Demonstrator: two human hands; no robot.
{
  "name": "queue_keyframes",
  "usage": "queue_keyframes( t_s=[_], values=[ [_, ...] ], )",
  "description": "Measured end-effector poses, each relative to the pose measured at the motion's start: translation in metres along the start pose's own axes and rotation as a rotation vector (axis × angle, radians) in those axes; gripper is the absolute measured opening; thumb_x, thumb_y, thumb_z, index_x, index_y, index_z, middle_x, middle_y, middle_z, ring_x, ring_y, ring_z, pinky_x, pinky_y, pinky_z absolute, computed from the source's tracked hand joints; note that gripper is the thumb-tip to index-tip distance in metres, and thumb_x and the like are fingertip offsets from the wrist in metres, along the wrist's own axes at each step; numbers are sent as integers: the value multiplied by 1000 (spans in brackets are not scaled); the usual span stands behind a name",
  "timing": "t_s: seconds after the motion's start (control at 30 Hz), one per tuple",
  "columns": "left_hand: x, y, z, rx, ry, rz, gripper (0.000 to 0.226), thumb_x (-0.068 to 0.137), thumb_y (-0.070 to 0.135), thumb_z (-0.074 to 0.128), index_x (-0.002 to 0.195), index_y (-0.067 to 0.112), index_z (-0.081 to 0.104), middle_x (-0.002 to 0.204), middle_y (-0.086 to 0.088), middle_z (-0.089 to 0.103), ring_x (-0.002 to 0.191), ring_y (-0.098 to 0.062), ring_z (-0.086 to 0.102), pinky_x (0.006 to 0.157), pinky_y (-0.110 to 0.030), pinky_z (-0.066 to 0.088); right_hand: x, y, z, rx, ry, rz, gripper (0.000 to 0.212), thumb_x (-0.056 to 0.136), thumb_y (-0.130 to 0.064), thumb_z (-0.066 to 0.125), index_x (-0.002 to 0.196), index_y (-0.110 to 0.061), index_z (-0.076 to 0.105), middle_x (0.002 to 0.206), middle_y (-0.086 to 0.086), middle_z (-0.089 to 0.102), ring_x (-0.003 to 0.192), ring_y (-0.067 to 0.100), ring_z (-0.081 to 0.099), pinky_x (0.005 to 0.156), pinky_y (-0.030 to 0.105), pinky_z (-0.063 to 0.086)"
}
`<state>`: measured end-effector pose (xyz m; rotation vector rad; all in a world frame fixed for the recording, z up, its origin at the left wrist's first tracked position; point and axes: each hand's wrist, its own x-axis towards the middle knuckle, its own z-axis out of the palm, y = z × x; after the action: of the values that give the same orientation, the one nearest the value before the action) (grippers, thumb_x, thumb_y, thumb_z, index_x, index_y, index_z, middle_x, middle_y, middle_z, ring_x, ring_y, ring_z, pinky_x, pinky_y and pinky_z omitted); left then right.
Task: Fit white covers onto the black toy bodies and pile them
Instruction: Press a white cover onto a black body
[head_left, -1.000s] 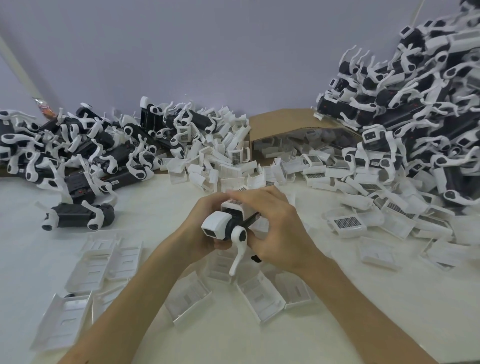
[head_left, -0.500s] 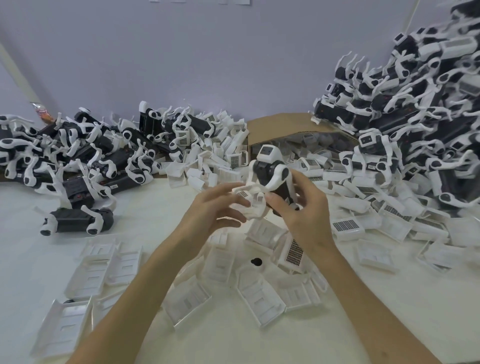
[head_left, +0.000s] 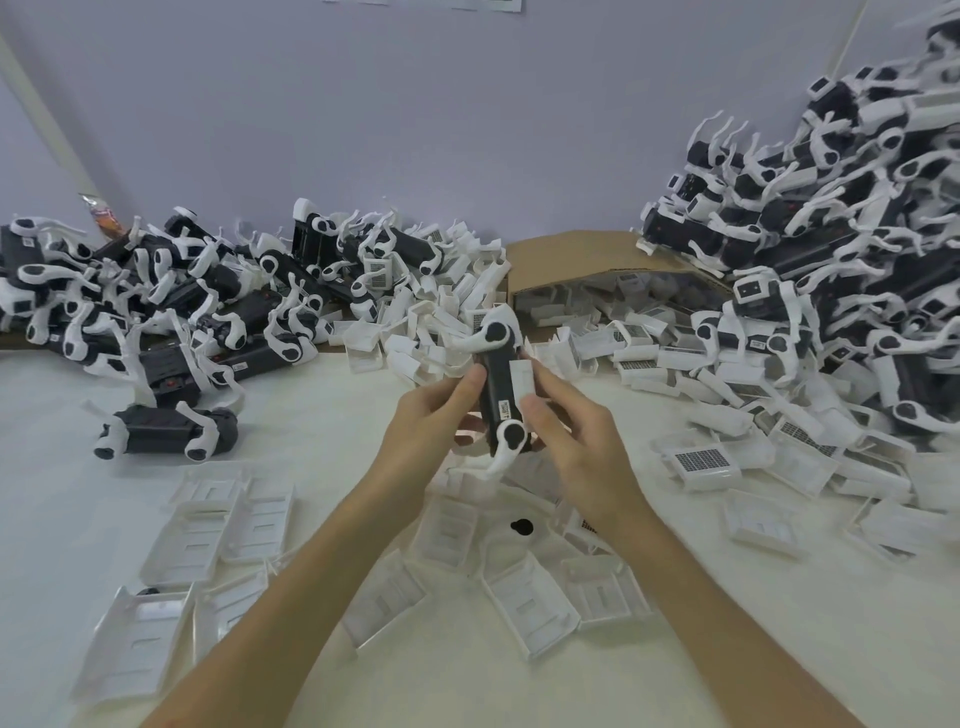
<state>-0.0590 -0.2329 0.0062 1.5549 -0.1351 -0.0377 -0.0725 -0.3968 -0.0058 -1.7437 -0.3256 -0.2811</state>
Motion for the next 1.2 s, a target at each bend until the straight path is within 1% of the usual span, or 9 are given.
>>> queue_keyframes(
  t_s=[0.2,0.37,0.5,0.57,0.67,0.77,0.9,1.1,1.2],
  values=[
    [-2,0,3,-44,-102,39,36,84,51,69,110,28,76,103,2,78,99,-16,73,92,-35,52,2,-1,-4,60,78,-23,42,89,-32,67,131,-27,63,112,-6,74,104,14,69,86,37,59],
    [-1,2,1,-61,-103,34,23,96,41,63,81,31,78,76,10,69,67,-6,60,74,-27,46,6,-3,-11,218,193,-10,26,82,-31,70,107,-23,66,97,-2,76,89,13,71,70,23,55],
    [-4,2,3,-49,-144,61,21,96,38,63,106,26,78,97,0,78,87,-17,71,86,-41,51,6,-3,-10,179,194,-39,25,82,-31,72,103,-20,67,95,0,76,90,13,71,71,23,55],
    [-5,3,4,-21,-149,77,24,96,38,63,113,27,76,101,0,78,88,-14,72,81,-36,51,5,-2,-8,142,170,-44,23,83,-32,74,102,-22,67,98,-1,76,94,15,71,75,26,56],
    [-5,3,3,29,-146,119,19,96,39,65,111,35,76,100,7,78,84,-3,71,68,-17,50,4,0,-8,96,138,-31,26,84,-33,76,104,-19,67,101,-3,75,97,15,71,80,33,58],
    [-6,3,2,52,-148,149,16,96,38,65,100,49,76,100,11,78,87,-1,72,66,-12,49,3,1,-8,88,134,-30,31,83,-36,76,102,-14,67,100,-1,75,96,16,71,82,35,58],
    [-7,3,2,68,-157,191,19,98,39,63,100,53,75,101,12,78,89,0,71,68,-13,50,3,4,-6,112,116,-33,17,92,-28,67,101,-14,70,97,2,75,93,20,71,76,29,58],
    [-4,-5,5,98,-157,202,17,94,46,61,104,54,73,104,11,77,95,-6,72,80,-33,55,3,6,-5,85,138,-36,11,98,-19,61,103,-17,71,97,2,75,95,23,71,87,43,58],
    [-4,-5,4,102,-157,198,18,94,49,59,103,52,74,101,10,78,91,-4,72,78,-28,52,4,6,-5,102,134,-16,12,99,-18,60,104,-16,71,99,3,75,96,24,71,87,44,59]
  ],
)
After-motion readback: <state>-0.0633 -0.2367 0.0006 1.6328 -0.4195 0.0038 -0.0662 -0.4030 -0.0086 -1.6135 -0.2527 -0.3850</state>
